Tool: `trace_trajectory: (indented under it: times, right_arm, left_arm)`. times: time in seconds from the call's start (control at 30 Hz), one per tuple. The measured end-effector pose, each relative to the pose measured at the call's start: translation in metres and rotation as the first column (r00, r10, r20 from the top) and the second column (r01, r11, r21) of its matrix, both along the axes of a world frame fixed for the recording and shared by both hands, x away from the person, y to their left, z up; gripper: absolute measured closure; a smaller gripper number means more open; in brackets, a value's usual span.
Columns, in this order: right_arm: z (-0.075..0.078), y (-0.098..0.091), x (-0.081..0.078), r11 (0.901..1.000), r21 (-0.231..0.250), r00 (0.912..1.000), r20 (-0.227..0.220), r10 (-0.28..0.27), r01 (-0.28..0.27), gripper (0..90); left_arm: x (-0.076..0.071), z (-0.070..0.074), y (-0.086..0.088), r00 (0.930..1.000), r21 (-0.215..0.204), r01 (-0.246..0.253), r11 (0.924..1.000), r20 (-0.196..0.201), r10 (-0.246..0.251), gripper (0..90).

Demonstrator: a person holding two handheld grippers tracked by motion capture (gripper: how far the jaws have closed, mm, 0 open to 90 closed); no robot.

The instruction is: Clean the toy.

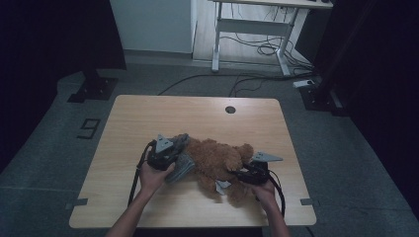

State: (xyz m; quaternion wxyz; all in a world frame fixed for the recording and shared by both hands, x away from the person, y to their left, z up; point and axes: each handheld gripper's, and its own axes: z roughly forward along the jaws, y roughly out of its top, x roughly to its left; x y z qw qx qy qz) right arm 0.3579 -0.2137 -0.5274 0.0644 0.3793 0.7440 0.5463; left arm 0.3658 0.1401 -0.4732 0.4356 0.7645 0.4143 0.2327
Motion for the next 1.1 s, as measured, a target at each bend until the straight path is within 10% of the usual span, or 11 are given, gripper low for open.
trace_trajectory:
  times: [0.3,0.47,0.83,1.1]
  right_arm:
    - [-0.001,0.0,0.0,1.0,0.005,1.0,-0.006,0.0,0.0,52.4]
    - [-0.002,-0.001,0.001,1.0,0.01,0.9999,-0.014,-0.001,0.001,52.4]
    - [-0.003,-0.004,0.002,0.9998,0.02,0.9997,-0.023,-0.009,0.01,52.5]
    - [-0.002,-0.004,0.002,0.9998,0.017,0.9997,-0.023,-0.009,0.01,52.5]
  left_arm:
    - [0.011,-0.033,0.016,0.9937,0.053,-0.055,0.9971,-0.095,0.059,80.2]
    - [0.02,-0.064,0.025,0.971,0.075,-0.056,0.9956,-0.228,0.072,80.2]
    - [0.001,0.016,0.01,0.999,-0.057,0.011,0.9983,-0.043,-0.013,80.1]
    - [-0.012,0.046,-0.067,0.9826,-0.052,0.185,0.9813,0.02,-0.185,80.0]
